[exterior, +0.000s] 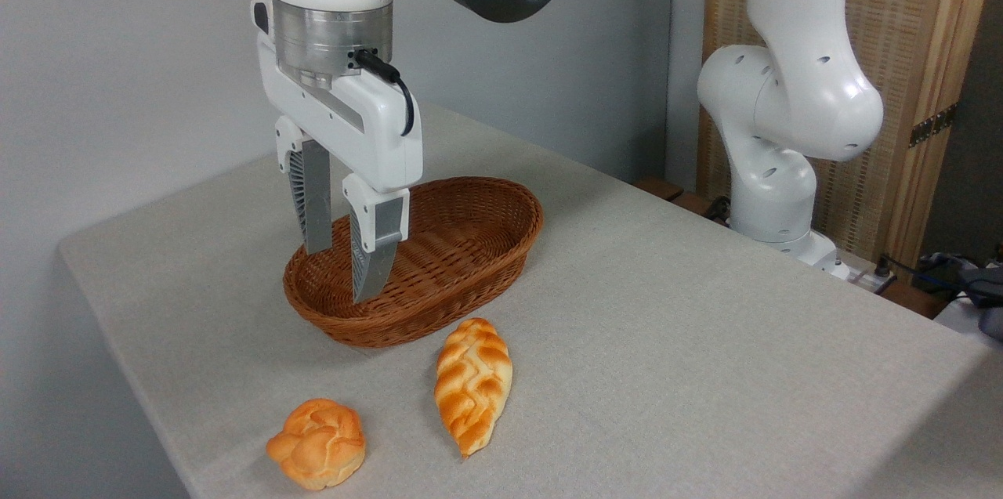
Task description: Put bread into the basket
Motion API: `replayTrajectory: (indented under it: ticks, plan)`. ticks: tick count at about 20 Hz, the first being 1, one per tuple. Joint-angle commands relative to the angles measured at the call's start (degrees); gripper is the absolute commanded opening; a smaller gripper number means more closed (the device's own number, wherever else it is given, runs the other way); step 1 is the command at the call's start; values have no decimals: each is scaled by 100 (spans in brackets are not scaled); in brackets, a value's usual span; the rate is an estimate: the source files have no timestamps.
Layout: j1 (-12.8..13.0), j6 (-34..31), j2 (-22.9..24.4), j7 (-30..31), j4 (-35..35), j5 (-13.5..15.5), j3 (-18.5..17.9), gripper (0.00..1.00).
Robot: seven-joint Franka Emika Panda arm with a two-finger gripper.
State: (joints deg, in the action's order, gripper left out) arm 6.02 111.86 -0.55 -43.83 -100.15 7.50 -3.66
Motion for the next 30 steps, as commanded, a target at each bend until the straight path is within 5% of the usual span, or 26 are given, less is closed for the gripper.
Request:
replayTrajectory:
  ticks: [1,20,30]
  plan:
    - [4,-76,46,23,-4,94,-30,100]
    - [4,20,441,-47,-601,50,-240,100]
    - [-5,1706,73,-161,-1129,32,-355,100]
